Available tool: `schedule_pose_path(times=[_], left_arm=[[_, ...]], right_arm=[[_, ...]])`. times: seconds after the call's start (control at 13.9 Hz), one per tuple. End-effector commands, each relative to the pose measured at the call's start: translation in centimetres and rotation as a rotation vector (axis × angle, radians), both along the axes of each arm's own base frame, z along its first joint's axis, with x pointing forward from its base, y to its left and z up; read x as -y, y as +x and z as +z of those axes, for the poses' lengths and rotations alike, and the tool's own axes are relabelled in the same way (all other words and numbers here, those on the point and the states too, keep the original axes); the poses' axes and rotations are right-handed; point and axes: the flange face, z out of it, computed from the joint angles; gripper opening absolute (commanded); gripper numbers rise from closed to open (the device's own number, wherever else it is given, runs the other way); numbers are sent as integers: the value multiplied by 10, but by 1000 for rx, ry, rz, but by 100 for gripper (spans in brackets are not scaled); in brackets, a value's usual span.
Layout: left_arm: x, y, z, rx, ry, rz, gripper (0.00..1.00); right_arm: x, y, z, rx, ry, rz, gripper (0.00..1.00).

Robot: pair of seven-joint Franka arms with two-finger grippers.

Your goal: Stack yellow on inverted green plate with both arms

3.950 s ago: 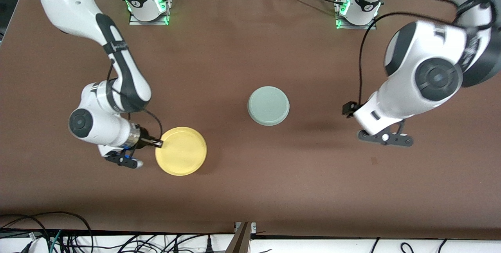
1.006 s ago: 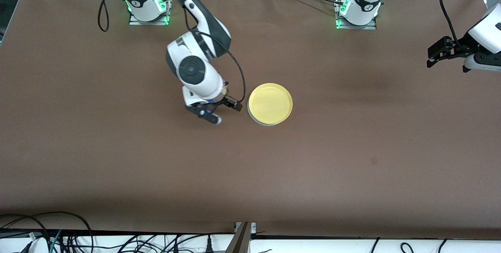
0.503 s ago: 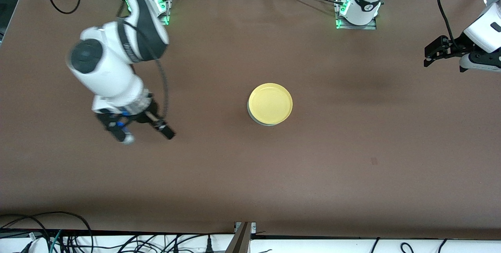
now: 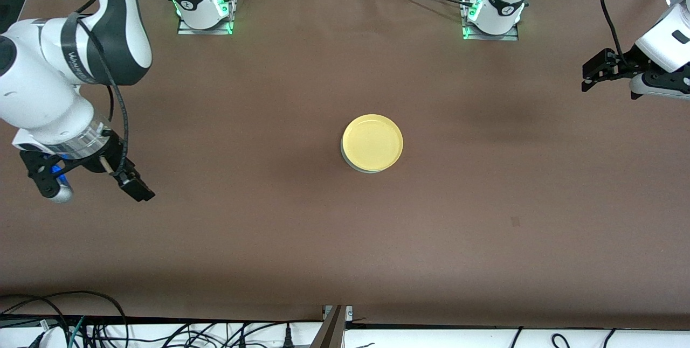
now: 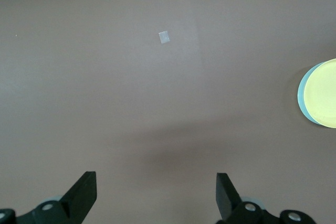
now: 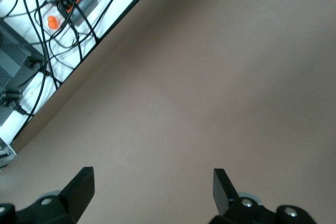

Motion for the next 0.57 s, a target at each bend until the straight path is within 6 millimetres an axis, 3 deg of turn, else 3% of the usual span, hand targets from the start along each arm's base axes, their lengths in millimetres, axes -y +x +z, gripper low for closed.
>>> schedule_pose_path(times=[0.0,0.29,0.5], left_arm=[[-2,0,6,-5,18,-19,100],[1,1,8,0,16,-24,100],[4,1,8,0,15,-30,100]], right_arm=[[35,-26,23,-21,17,75,100],[64,-77,28,-153,66,309,100],[96,-116,49,-172,48,538,100]])
